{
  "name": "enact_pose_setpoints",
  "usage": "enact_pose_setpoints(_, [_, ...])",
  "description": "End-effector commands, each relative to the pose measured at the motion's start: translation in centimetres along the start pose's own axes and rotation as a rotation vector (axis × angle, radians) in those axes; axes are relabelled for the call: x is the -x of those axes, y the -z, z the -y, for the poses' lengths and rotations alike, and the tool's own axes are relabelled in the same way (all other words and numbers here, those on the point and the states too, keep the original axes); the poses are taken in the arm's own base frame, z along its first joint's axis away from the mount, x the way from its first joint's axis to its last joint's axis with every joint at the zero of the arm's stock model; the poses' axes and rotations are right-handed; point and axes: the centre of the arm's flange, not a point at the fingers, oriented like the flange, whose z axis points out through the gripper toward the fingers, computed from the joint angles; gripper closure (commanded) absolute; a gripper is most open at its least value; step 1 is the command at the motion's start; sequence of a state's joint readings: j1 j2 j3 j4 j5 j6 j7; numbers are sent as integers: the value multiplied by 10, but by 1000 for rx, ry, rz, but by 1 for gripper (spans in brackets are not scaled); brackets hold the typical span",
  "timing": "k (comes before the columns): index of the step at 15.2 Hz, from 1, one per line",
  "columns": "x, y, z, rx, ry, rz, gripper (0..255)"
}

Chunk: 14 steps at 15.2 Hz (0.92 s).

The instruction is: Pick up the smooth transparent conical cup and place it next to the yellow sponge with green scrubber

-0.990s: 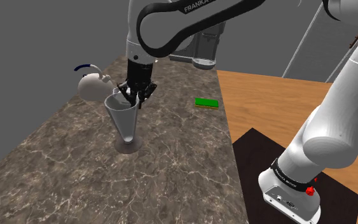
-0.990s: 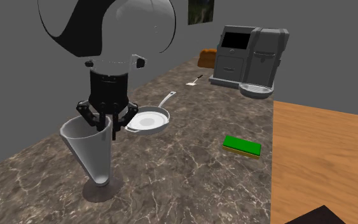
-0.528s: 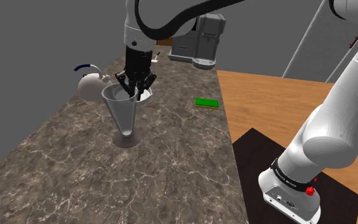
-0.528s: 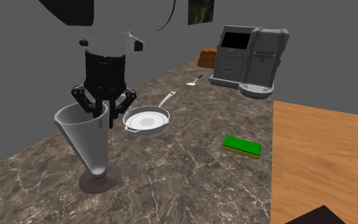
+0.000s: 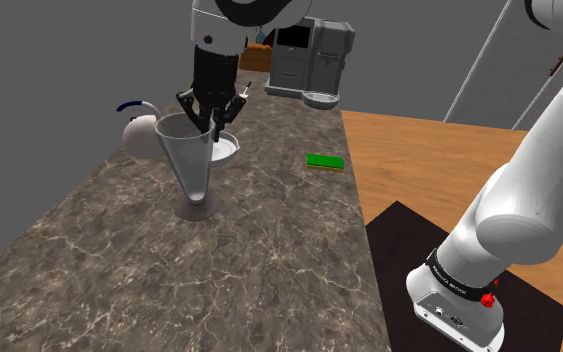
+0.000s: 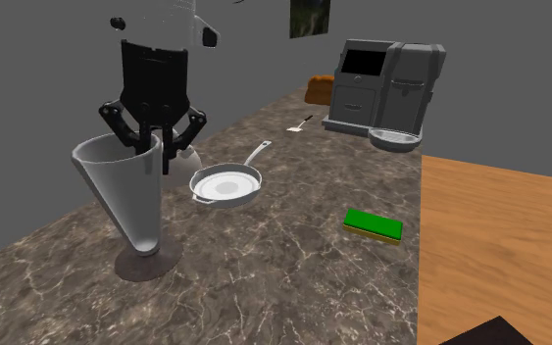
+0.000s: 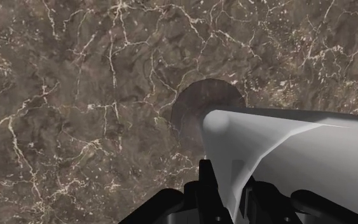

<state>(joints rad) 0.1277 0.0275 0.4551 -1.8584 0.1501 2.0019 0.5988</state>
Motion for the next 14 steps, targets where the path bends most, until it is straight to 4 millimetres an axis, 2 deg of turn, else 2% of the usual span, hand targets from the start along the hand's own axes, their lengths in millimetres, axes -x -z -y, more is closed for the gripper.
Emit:
enact_pose_setpoints(1, [0,11,2,0,0,0,255])
enact_pose_setpoints(14, [0,79,15,0,0,0,255])
